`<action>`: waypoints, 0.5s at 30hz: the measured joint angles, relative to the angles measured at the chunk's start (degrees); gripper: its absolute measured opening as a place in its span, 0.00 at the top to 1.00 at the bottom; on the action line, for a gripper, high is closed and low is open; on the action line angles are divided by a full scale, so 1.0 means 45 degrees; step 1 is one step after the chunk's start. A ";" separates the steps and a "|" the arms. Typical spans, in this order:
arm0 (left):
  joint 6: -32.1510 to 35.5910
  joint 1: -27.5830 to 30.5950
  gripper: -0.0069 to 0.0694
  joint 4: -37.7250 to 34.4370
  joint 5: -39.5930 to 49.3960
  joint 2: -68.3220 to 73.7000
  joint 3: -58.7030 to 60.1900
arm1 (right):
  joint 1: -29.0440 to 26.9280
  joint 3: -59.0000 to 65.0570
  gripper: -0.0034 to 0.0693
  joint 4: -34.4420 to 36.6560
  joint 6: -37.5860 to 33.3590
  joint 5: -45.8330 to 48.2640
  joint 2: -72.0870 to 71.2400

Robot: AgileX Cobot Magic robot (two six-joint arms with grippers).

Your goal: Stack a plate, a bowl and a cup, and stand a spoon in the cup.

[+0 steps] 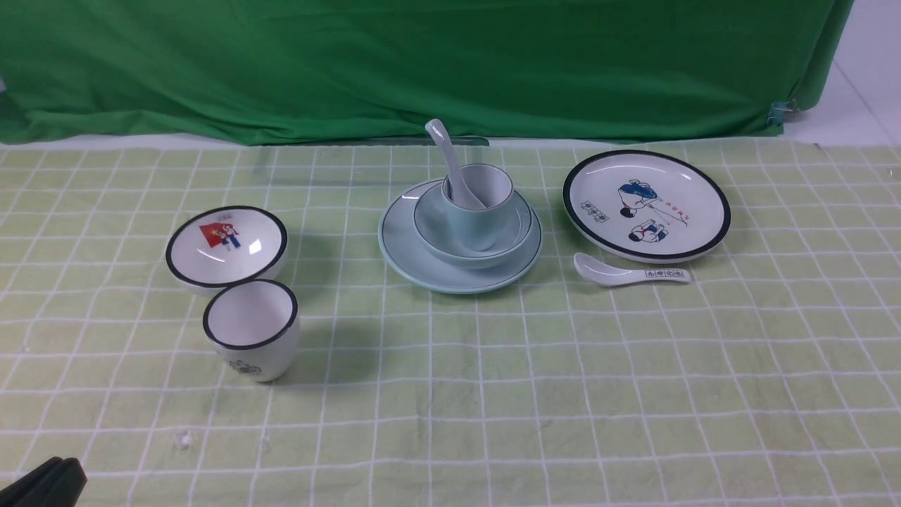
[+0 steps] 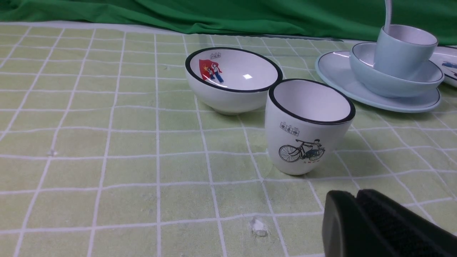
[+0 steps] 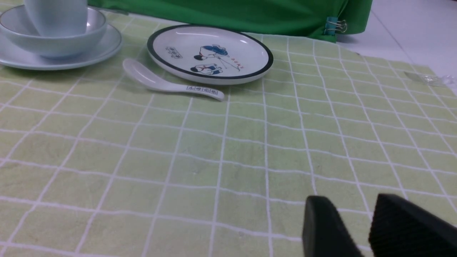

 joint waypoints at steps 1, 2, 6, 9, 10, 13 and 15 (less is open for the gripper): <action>0.0000 0.0000 0.92 0.0000 0.0000 0.0000 0.0000 | 0.0000 0.0000 0.62 0.0000 0.0000 0.0000 0.0000; 0.0000 0.0000 0.92 0.0000 0.0000 0.0000 0.0000 | 0.0000 0.0000 0.62 0.0000 0.0000 0.0000 0.0000; 0.0000 0.0000 0.92 0.0000 0.0000 0.0000 0.0000 | 0.0000 0.0000 0.62 0.0000 0.0000 0.0000 0.0000; 0.0011 0.0000 0.92 0.0000 0.0000 0.0000 0.0000 | 0.0000 0.0000 0.62 0.0000 0.0000 0.0000 0.0000; 0.0056 0.0000 0.92 0.0000 0.0000 0.0000 0.0000 | 0.0000 0.0000 0.62 0.0000 0.0000 0.0000 0.0000; 0.0116 0.0000 0.92 0.0000 0.0000 0.0000 0.0000 | 0.0000 0.0000 0.62 0.0000 0.0000 0.0000 0.0000; 0.0160 0.0000 0.92 0.0000 0.0000 0.0000 0.0000 | 0.0000 0.0000 0.66 0.0000 0.0000 0.0000 0.0000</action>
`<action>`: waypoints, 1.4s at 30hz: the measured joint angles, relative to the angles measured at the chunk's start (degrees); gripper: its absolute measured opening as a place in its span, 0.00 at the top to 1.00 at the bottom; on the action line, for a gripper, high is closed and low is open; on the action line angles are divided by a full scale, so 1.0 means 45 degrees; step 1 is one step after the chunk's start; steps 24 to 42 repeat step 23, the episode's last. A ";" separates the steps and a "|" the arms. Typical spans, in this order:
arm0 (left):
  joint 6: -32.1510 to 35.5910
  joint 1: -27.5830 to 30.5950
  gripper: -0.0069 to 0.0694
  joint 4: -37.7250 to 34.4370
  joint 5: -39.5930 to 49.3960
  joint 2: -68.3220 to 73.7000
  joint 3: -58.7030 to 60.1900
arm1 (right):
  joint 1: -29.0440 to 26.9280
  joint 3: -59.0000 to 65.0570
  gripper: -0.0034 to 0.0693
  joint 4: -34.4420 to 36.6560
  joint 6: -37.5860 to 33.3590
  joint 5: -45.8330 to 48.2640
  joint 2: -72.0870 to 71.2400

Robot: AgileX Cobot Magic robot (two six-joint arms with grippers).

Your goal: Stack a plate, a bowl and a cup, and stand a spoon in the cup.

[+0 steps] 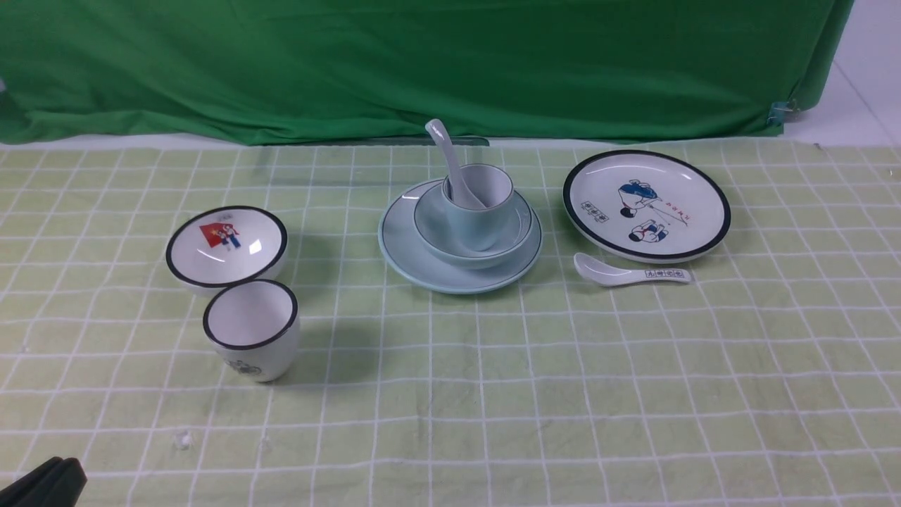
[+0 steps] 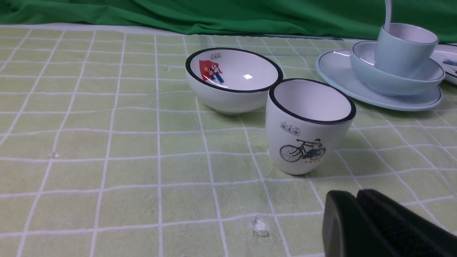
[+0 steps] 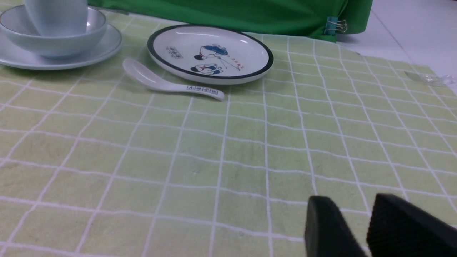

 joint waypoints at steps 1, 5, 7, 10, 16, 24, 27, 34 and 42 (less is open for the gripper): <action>0.0000 0.0000 0.92 0.0000 0.0000 0.0000 0.0000 | 0.0000 0.0000 0.69 0.0000 0.0000 0.0000 0.0000; 0.0013 0.0000 0.92 0.0000 0.0000 0.0000 0.0000 | 0.0000 0.0000 0.86 0.0000 -0.0012 0.0000 0.0000; 0.0031 0.0000 0.92 0.0000 0.0000 0.0000 0.0000 | 0.0000 0.0000 0.93 0.0000 -0.0012 0.0000 0.0000; 0.0042 0.0000 0.92 0.0000 0.0000 0.0000 0.0000 | 0.0000 0.0000 0.93 0.0000 -0.0012 0.0000 0.0000; 0.0042 0.0000 0.92 0.0000 0.0000 0.0000 0.0000 | 0.0000 0.0000 0.92 0.0000 -0.0012 0.0014 0.0000; 0.0044 0.0000 0.92 0.0000 0.0000 0.0000 0.0000 | 0.0000 0.0000 0.89 0.0000 -0.0012 0.0024 0.0000; 0.0044 0.0000 0.92 0.0000 0.0000 0.0000 0.0000 | 0.0000 0.0000 0.89 0.0000 -0.0012 0.0024 0.0000; 0.0044 0.0000 0.92 0.0000 0.0000 0.0000 0.0000 | 0.0000 0.0000 0.89 0.0000 -0.0012 0.0024 0.0000; 0.0044 0.0000 0.92 0.0000 0.0000 0.0000 0.0000 | 0.0000 0.0000 0.89 0.0000 -0.0012 0.0024 0.0000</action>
